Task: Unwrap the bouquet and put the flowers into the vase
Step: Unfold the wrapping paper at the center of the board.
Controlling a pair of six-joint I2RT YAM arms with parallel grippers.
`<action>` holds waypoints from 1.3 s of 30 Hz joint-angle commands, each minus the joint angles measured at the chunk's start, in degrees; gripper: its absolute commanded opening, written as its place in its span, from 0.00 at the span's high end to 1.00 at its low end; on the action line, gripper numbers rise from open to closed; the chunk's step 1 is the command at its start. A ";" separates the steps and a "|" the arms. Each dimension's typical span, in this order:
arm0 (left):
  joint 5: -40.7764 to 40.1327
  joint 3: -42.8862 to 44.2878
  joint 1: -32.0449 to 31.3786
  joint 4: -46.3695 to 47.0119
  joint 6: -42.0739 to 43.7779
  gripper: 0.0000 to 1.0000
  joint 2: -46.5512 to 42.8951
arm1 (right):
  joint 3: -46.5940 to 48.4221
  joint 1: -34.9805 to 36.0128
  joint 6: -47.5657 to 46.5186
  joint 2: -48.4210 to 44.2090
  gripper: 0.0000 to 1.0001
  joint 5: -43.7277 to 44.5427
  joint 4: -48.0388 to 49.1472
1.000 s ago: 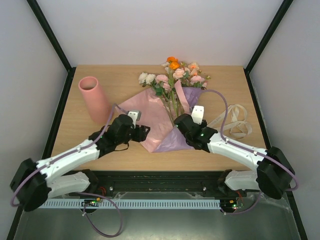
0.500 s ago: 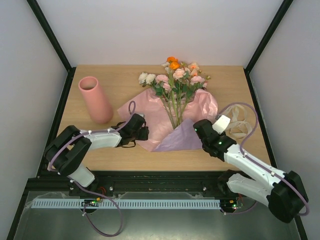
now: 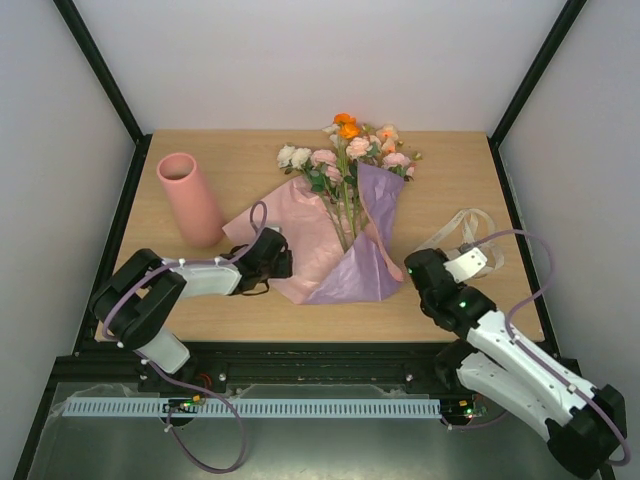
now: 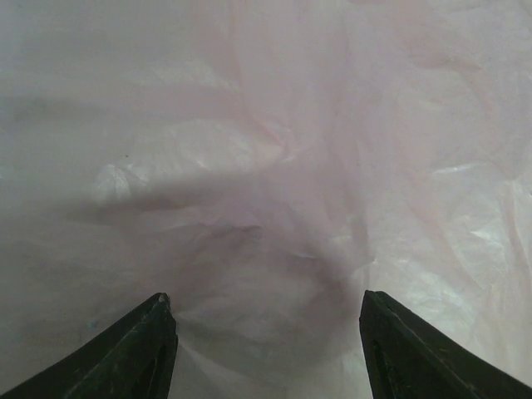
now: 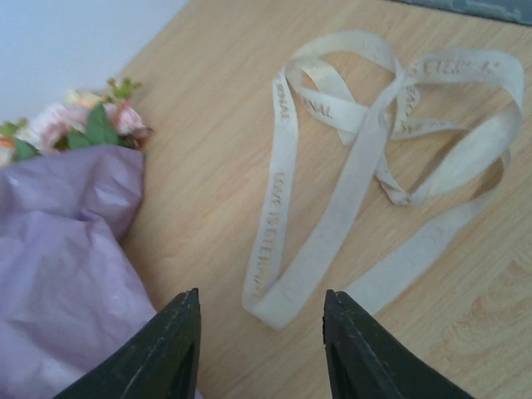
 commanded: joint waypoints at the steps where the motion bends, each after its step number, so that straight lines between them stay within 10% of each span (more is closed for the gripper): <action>1: -1.31 -1.18 0.86 -0.07 -0.28 0.09 1.09 | 3.36 -0.24 -7.33 -5.06 0.56 1.51 0.37; 5: -1.12 -1.59 1.40 0.86 -0.12 0.09 1.53 | 2.79 -0.28 -31.79 -8.33 0.40 -19.66 18.05; 13: -0.51 -1.73 2.84 2.33 -0.01 0.09 3.82 | 9.82 -0.18 -33.59 4.26 0.16 -27.25 21.48; 39: 12.87 -0.69 2.97 -1.25 -3.66 0.11 -10.00 | 36.39 5.87 -40.58 45.36 0.36 -6.06 8.53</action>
